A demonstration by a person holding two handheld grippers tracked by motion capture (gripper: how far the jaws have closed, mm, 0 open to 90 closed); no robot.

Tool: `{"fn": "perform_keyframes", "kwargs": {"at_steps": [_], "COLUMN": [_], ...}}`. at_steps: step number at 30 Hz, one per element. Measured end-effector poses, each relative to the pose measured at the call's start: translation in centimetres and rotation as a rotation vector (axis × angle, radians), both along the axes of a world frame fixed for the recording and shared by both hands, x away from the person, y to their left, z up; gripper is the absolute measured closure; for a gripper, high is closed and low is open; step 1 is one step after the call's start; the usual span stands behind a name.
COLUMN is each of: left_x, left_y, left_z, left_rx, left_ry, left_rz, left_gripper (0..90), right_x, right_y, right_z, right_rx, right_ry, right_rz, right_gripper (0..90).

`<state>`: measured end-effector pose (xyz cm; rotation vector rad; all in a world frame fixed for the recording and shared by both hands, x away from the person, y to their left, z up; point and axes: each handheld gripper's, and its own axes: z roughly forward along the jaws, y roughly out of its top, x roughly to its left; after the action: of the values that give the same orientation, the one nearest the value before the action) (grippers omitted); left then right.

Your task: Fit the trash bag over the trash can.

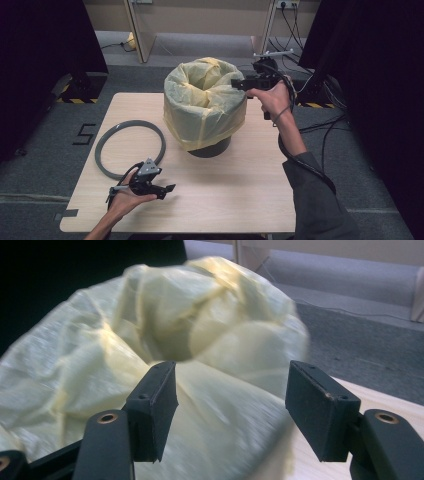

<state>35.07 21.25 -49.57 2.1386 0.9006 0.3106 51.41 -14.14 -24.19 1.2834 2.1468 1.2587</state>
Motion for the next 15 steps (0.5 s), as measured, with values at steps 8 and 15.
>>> {"fn": "perform_keyframes", "kwargs": {"at_steps": [8,15], "left_x": [-0.6,-0.6], "left_y": [-0.2,-0.1], "left_z": [-2.0,-2.3], "left_rx": [0.042,0.036], "left_ry": [0.030,0.005], "left_rz": [-0.023,-0.023], "left_gripper": [18.1,16.9], "right_x": [0.9,1.9], "right_y": [4.8,8.2], "right_z": [0.8,0.3], "right_rx": [-0.018,-0.061], "right_ry": [0.002,0.018], "right_rz": [0.070,0.089], "right_gripper": [37.5,37.5]}}
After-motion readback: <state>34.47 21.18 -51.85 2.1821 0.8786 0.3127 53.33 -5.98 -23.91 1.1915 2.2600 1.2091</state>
